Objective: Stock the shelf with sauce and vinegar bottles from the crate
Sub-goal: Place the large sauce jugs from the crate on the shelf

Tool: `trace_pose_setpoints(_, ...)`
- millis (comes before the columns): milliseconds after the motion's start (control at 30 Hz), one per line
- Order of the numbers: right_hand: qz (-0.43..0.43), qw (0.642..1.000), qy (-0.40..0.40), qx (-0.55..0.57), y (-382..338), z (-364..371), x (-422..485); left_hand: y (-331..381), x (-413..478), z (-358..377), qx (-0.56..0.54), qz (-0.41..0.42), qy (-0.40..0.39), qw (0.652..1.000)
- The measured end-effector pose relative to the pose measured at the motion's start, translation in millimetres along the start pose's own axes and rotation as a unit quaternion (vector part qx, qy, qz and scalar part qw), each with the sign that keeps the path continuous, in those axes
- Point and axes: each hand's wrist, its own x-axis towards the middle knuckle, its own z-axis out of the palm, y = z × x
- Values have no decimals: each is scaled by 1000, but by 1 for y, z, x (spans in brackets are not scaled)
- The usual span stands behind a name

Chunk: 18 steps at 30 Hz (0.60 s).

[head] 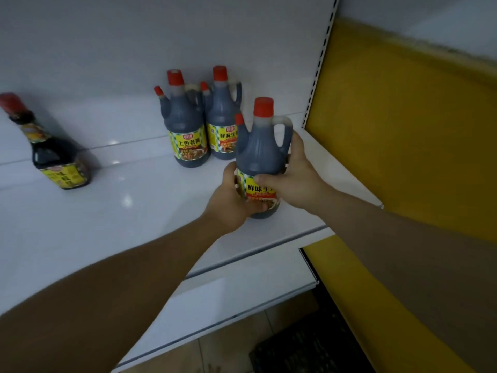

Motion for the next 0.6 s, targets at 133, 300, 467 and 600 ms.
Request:
trace_pose_setpoints(133, -20, 1000, 11, -5, 21, -4, 22, -17, 29, 14, 1, 32, 27, 999)
trace_pose_setpoints(300, -33, 999, 32, -2, 36, -3, 46, -26, 58, 26, -27, 75, 52, 995)
trace_pose_setpoints(467, -34, 997, 66, -18, 49, -1, 65, -34, 73, 15, 42, 91, 23, 995)
trace_pose_setpoints(600, -28, 998, 49, -21, 53, -8, 88, -39, 87, -13, 158, 70, 150, 973)
